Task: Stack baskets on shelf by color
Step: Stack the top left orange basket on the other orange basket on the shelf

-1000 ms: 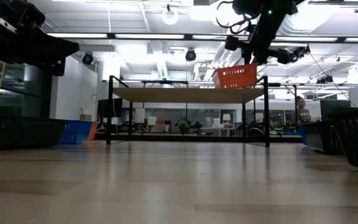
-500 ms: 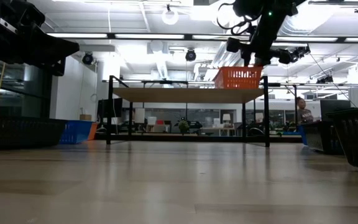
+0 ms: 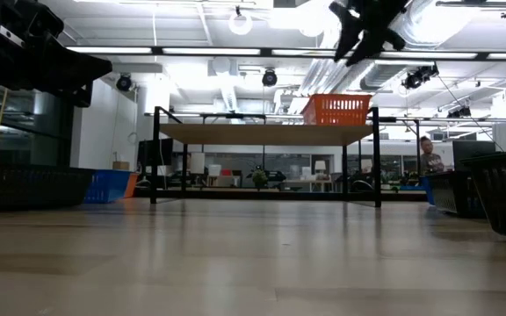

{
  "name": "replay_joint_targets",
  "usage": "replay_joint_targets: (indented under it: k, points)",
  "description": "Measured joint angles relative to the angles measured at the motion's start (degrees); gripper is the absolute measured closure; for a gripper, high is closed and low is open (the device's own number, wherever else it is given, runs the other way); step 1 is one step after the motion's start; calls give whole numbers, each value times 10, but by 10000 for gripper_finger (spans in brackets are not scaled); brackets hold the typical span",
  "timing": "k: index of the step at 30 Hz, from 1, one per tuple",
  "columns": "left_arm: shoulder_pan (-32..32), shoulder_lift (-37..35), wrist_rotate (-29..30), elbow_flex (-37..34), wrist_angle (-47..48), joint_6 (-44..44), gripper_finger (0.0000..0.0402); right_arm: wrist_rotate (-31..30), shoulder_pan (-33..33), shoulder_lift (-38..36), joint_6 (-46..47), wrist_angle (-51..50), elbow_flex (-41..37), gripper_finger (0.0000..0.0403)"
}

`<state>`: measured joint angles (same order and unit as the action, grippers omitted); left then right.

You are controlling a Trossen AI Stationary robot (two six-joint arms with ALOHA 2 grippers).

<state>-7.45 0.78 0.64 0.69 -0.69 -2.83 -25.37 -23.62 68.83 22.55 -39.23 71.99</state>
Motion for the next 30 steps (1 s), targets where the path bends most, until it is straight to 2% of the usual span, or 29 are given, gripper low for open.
replay_joint_targets:
  k: [2, 4, 7, 11, 16, 21, 30]
  points:
    - [0, 0, 0, 0, 0, 0, 401, 75, 35, -14, -32, -45, 0, 255]
    - [0, 0, 0, 0, 0, 0, 401, 114, 84, -23, -38, -92, 0, 266]
    - [0, 0, 0, 0, 0, 0, 401, 122, 169, -28, -19, -142, -7, 288]
    - [0, 0, 0, 0, 0, 0, 401, 124, 278, -29, 14, -149, -45, 326]
    - [0, 0, 0, 0, 0, 0, 401, 107, 361, -30, 58, -125, -131, 392]
    - [0, 0, 0, 0, 0, 0, 401, 52, 358, -38, 50, -16, -252, 389]
    - [0, 0, 0, 0, 0, 0, 401, -27, 282, -85, -50, 305, -444, 402]
